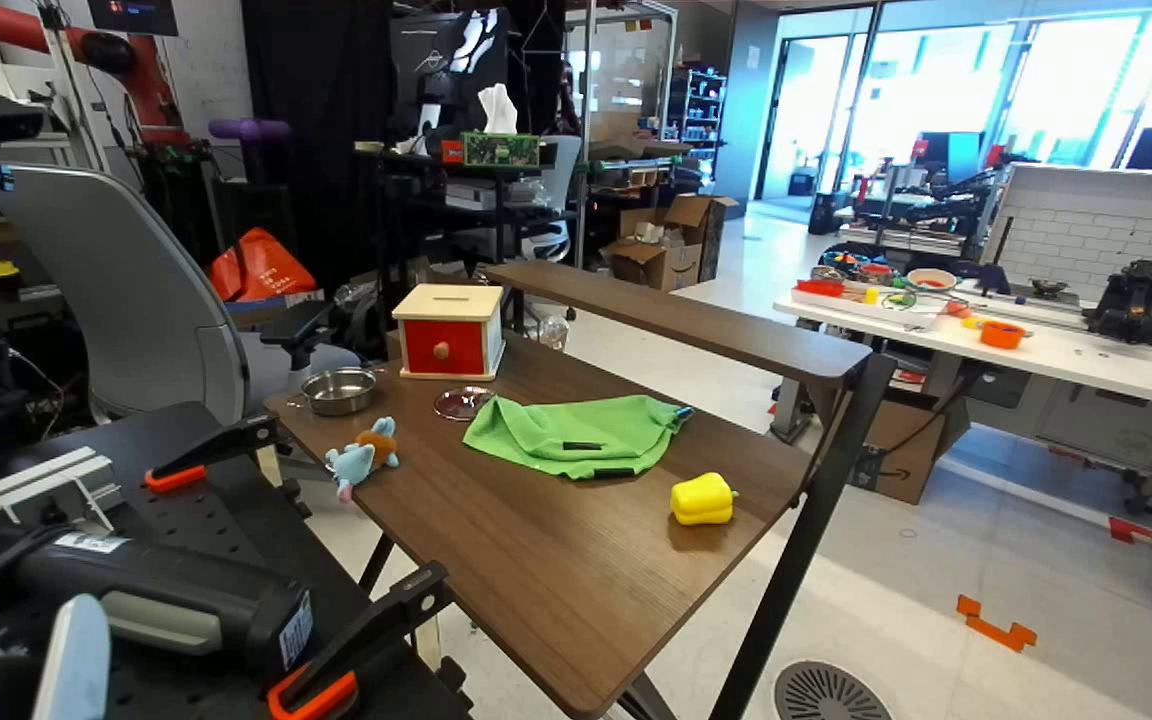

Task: Move the yellow pepper to the front

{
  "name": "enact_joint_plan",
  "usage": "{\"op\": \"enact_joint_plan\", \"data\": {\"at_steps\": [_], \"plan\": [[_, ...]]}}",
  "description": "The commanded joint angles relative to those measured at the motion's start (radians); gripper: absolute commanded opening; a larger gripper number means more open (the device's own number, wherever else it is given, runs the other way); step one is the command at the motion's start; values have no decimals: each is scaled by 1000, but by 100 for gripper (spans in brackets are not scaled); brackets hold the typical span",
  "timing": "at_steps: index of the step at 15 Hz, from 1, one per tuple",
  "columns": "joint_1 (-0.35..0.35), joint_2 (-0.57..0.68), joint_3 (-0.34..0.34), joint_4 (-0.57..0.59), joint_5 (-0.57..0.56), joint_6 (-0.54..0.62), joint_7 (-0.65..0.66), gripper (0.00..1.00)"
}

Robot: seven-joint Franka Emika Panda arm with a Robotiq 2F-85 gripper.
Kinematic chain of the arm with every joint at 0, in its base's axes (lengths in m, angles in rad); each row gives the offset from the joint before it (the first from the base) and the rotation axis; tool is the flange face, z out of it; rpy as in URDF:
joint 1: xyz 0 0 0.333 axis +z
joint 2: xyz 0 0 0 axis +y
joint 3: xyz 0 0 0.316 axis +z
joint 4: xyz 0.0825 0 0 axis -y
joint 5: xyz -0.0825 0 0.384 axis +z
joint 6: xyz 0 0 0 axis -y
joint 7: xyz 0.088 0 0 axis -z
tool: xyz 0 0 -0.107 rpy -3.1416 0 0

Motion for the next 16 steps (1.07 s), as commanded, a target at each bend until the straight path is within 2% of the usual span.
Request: {"op": "enact_joint_plan", "data": {"at_steps": [1, 4, 8, 11, 16], "plan": [[8, 2, -6, 3, -5, -3, 4, 100], [-1, -1, -8, -2, -6, 29, 16, 100], [-54, 62, -57, -3, -23, 232, 11, 100], [-104, 175, -115, 11, -28, 378, -8, 100], [-179, 436, -198, -15, -33, 662, -26, 100]]}}
